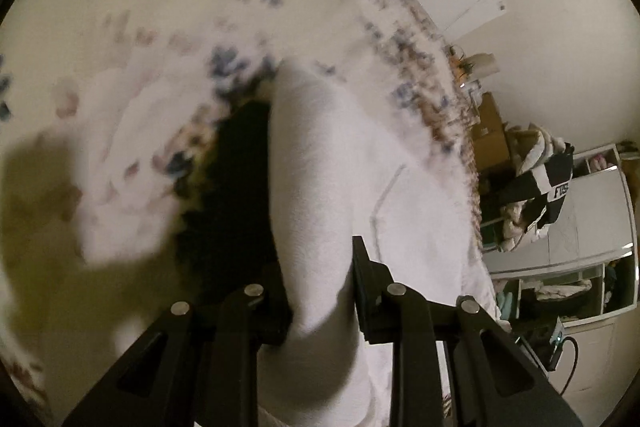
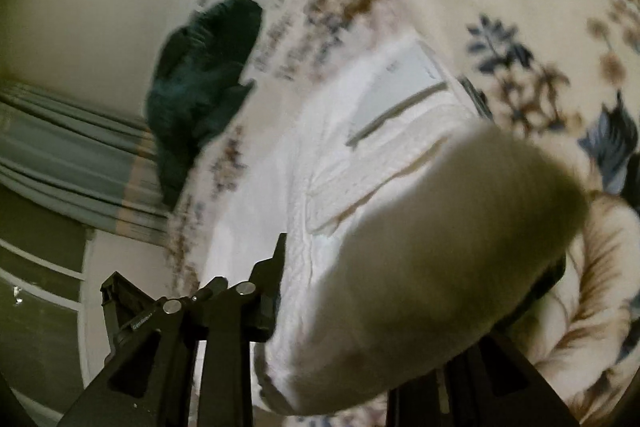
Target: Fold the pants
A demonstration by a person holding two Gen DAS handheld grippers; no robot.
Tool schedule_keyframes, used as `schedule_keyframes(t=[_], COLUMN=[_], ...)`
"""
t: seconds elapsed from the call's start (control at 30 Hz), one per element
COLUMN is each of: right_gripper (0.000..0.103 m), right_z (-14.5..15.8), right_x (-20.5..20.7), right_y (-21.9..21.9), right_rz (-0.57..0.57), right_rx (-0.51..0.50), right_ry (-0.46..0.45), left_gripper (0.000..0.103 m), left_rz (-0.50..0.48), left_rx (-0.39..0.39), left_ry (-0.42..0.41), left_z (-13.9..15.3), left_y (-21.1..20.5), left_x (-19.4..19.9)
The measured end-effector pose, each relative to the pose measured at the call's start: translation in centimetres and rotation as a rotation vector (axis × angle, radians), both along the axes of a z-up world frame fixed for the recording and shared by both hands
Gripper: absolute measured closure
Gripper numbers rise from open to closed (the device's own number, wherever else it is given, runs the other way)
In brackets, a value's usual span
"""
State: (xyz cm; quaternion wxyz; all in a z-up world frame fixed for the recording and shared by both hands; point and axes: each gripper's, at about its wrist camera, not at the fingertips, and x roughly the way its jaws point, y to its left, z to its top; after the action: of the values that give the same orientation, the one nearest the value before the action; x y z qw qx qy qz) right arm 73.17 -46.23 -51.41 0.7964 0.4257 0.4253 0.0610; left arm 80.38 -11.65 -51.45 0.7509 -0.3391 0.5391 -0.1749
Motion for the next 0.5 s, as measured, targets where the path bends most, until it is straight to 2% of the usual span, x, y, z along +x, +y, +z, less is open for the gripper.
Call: schedule_keyframes(t=[0.03,0.1,0.23,0.33,0.4,0.5], right_gripper=[0.069,0.058,0.057,0.057,0.057,0.057], right_z=[-0.5,-0.8,-0.4,0.1,-0.1,0.4], right_x=[0.1,-0.3,-2.7,-3.7,-3.6,-3.3], right_y=[-0.2,-0.9,-2.5,-3.2,-3.0,-2.2], right_rz=[0.009,0.027,-0.016,-0.051,-0.055,-0.044], right_rx=[0.004,0.016,0.009,-0.068,-0.113,-0.193], right_ry=[0.02,0.061,0.093,0.126,0.159,0.197], left_gripper=[0.078,0.073,0.072,0.07,0.068,0.068], left_rz=[-0.006,-0.015,-0.017,-0.02,-0.039,-0.068], left_rx=[-0.006,-0.03,-0.021,0.013,0.062,0.187], left_ry=[0.003,0.007,0.009,0.001,-0.014,-0.044], left_z=[-0.4,-0.7,0.0,0.8,1.2,2.5], left_y=[0.2,0.7,1.3,1.5,1.2,0.2], left_x=[-0.1,-0.8,-1.7,-2.0,-2.2,-2.7])
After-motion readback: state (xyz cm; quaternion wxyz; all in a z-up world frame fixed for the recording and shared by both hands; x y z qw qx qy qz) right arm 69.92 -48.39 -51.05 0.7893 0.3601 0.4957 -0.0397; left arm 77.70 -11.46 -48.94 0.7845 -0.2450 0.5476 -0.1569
